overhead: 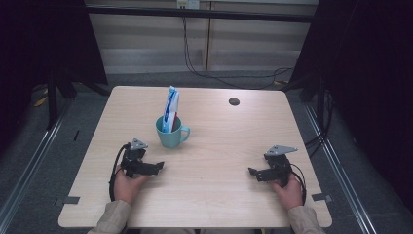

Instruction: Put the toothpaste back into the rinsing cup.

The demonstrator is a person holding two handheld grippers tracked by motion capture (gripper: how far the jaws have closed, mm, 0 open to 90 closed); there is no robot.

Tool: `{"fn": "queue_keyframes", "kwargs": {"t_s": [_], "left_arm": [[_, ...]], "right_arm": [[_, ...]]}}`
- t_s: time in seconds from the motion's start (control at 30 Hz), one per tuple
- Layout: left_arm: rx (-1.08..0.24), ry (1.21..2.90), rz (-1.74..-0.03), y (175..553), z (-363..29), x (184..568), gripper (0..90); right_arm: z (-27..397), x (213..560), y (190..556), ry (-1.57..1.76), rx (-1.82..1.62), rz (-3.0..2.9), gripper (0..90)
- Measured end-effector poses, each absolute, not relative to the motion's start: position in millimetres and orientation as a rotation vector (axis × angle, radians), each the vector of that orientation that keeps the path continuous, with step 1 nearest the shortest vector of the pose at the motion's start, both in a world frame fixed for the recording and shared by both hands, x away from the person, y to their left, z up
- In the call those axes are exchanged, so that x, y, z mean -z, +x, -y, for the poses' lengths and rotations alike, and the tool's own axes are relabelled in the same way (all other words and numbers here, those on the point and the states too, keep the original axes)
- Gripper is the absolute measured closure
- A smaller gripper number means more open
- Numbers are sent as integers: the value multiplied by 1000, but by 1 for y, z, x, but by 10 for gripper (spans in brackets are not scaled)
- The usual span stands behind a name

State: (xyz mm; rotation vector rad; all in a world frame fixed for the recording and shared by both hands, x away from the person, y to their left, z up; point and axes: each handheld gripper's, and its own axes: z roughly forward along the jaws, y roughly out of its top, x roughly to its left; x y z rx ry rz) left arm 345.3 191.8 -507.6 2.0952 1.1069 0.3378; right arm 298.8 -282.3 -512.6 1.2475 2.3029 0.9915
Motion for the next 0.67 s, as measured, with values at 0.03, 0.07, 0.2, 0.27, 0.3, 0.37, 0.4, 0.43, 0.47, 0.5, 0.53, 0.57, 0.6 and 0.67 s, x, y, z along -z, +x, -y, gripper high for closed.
{"fn": "queue_keyframes", "kwargs": {"t_s": [0.03,0.07,0.2,0.27,0.3,0.37,0.4,0.43,0.47,0.5,0.53,0.57,0.6,0.67], "left_arm": [[-345,2097,-1104,345,-191,508,56],[-346,2107,-1096,345,-191,508,55],[-387,2135,-1066,343,-187,511,26],[-404,2147,-1066,342,-185,511,18],[-411,2156,-1062,342,-185,511,15],[-412,2166,-1057,342,-185,511,12],[-414,2165,-1057,342,-184,511,11],[-418,2163,-1055,342,-184,511,11],[-413,2164,-1056,342,-184,511,10],[-413,2163,-1056,342,-184,511,9],[-413,2163,-1056,342,-184,511,9],[-410,2166,-1056,342,-184,511,8],[-408,2166,-1056,342,-184,511,6],[-407,2166,-1054,342,-184,511,4]], "right_arm": [[282,513,299,1247,-992,-2303,105],[282,513,299,1246,-992,-2303,105],[282,513,299,1248,-992,-2303,105],[282,513,299,1248,-992,-2303,105],[282,513,299,1246,-992,-2303,105],[282,513,299,1247,-991,-2303,105],[282,513,299,1246,-992,-2303,105],[282,513,299,1247,-991,-2303,105],[282,513,299,1246,-992,-2303,105],[282,513,299,1245,-992,-2303,105],[282,513,299,1247,-992,-2303,105],[282,513,299,1246,-991,-2303,105],[282,513,299,1248,-992,-2303,105],[282,513,299,1248,-991,-2303,105]]}}
